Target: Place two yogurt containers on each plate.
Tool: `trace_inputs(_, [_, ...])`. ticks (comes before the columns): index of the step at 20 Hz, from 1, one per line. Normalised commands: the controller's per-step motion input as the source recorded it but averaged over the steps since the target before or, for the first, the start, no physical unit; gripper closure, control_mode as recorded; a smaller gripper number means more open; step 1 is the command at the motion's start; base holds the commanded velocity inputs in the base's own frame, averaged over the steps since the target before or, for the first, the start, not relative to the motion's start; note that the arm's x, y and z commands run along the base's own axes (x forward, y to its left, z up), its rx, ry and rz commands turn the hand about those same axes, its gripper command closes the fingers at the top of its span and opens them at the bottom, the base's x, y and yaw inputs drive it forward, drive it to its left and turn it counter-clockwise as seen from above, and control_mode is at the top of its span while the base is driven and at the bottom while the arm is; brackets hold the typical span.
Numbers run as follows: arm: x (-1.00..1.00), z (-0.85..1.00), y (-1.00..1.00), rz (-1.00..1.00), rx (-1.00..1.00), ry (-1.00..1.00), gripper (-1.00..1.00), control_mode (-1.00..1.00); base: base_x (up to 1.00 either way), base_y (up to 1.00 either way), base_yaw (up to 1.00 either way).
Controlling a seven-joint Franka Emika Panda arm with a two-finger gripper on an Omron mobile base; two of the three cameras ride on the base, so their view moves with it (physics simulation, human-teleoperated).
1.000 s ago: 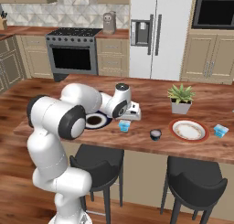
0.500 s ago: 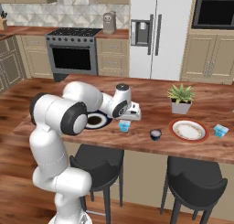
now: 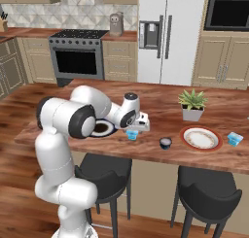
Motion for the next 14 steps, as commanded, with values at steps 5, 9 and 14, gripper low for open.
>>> trace_inputs(5, [0.05,-0.18,0.00,0.00,0.00,0.04,-1.00,-1.00,0.00,0.00,0.00])
trace_inputs(9, [0.04,-0.16,0.00,0.00,0.00,0.05,-1.00,-1.00,0.00,0.00,0.00])
trace_inputs(14, [0.17,-0.12,0.00,0.00,0.00,0.03,-1.00,-1.00,0.00,0.00,0.00])
